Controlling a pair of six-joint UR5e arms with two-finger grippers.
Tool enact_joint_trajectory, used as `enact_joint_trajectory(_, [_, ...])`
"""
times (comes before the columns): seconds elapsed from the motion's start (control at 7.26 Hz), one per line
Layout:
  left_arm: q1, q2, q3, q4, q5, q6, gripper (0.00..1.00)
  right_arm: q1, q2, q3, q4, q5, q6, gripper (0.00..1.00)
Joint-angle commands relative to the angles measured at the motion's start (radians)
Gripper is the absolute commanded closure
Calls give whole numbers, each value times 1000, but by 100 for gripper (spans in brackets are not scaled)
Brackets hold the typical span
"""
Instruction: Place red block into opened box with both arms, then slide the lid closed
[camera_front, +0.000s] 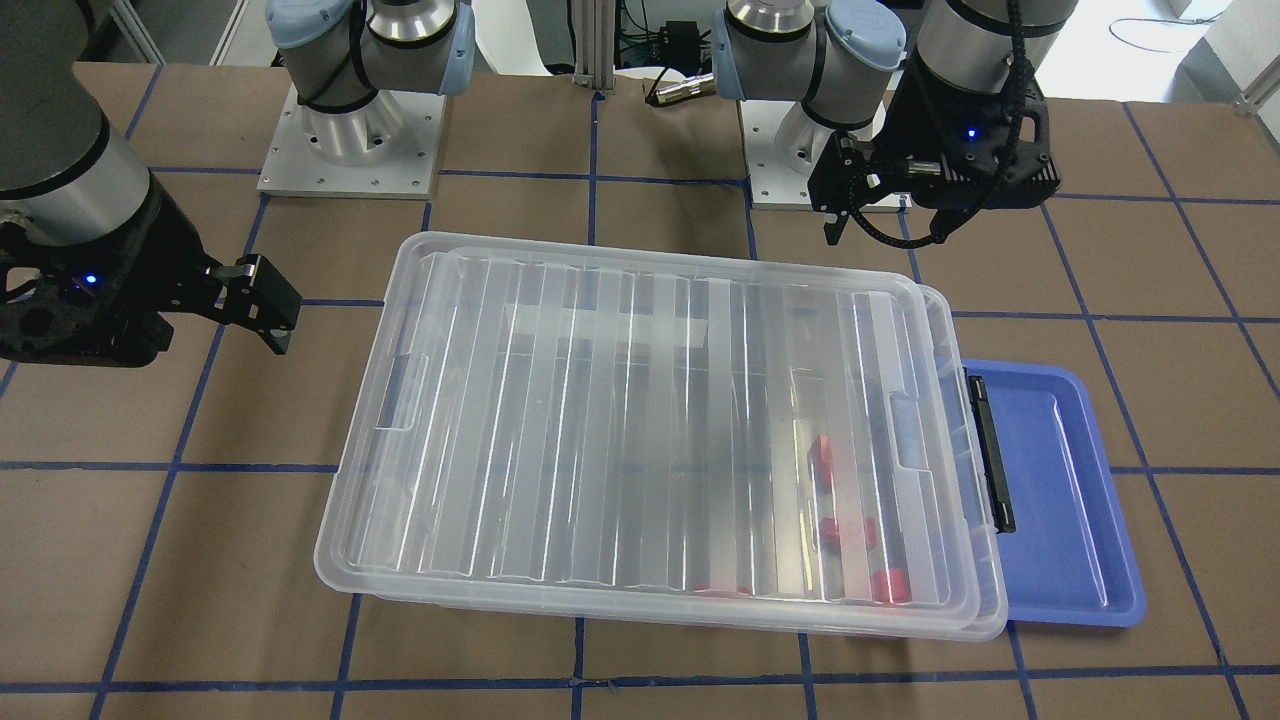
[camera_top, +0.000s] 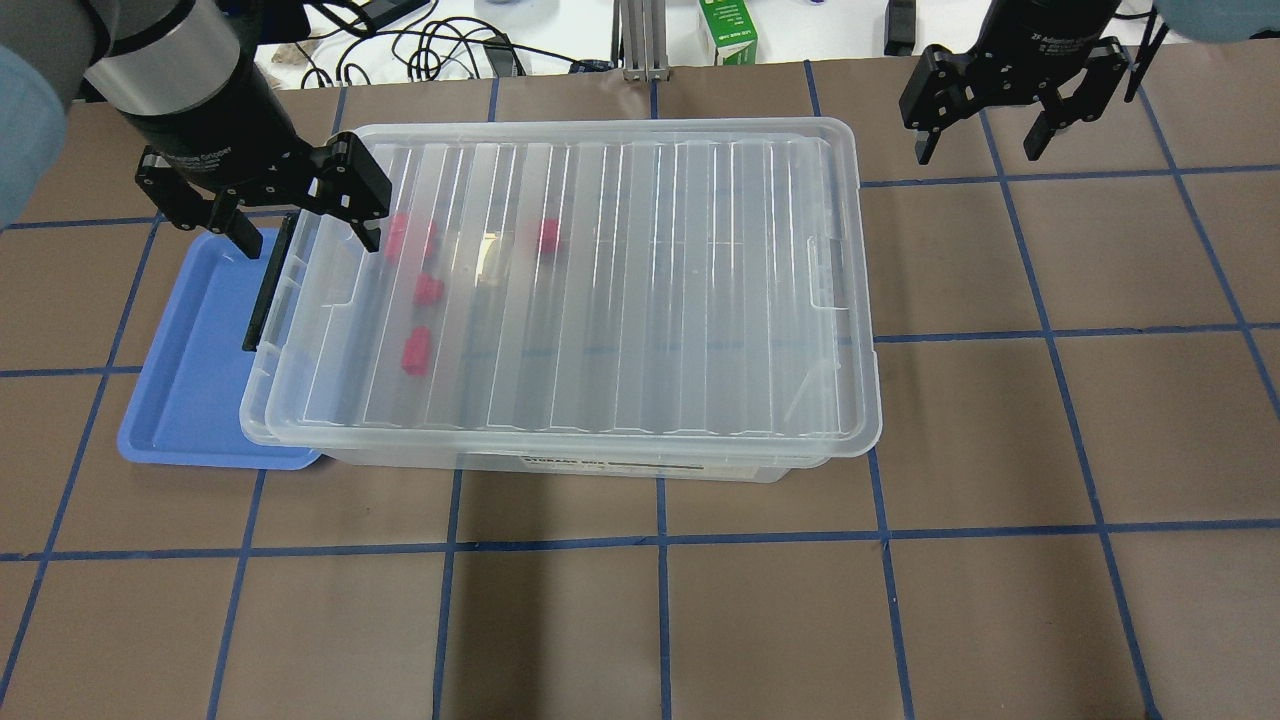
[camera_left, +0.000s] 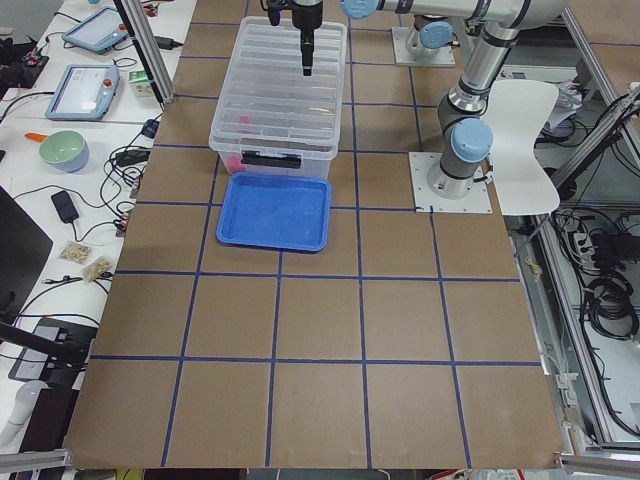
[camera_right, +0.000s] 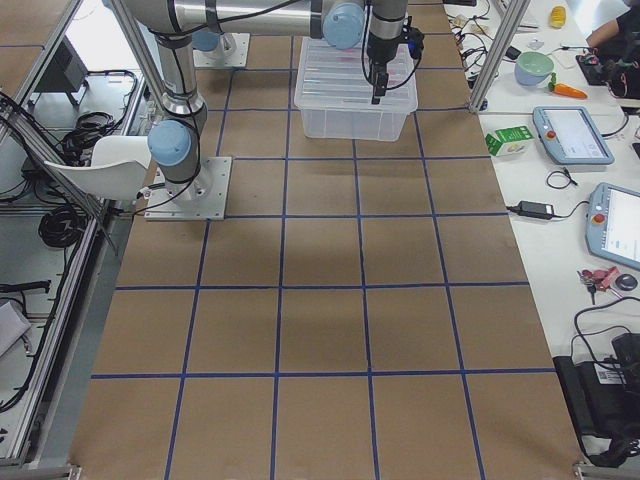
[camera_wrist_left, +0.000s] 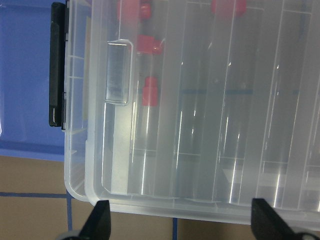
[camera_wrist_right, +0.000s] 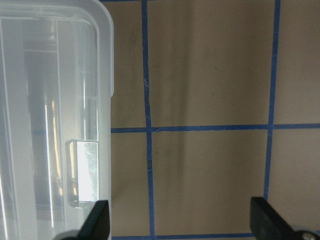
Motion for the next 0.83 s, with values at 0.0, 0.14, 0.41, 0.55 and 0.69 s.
enact_joint_trajectory(0.0, [0, 1, 0, 1, 0, -4, 0, 24, -57, 13, 65, 29, 129, 0])
enact_joint_trajectory(0.14, [-2, 0, 0, 1, -2, -4, 0, 76, -71, 52, 56, 20, 220, 0])
enact_joint_trajectory(0.41, [0, 0, 6, 1, -5, -6, 0, 101, -86, 102, 19, -70, 237, 0])
enact_joint_trajectory(0.55, [0, 0, 6, 1, -3, -6, 0, 101, -97, 105, 17, -77, 234, 0])
enact_joint_trajectory(0.69, [0, 0, 6, 1, -3, -4, 0, 99, -97, 105, 17, -77, 231, 0])
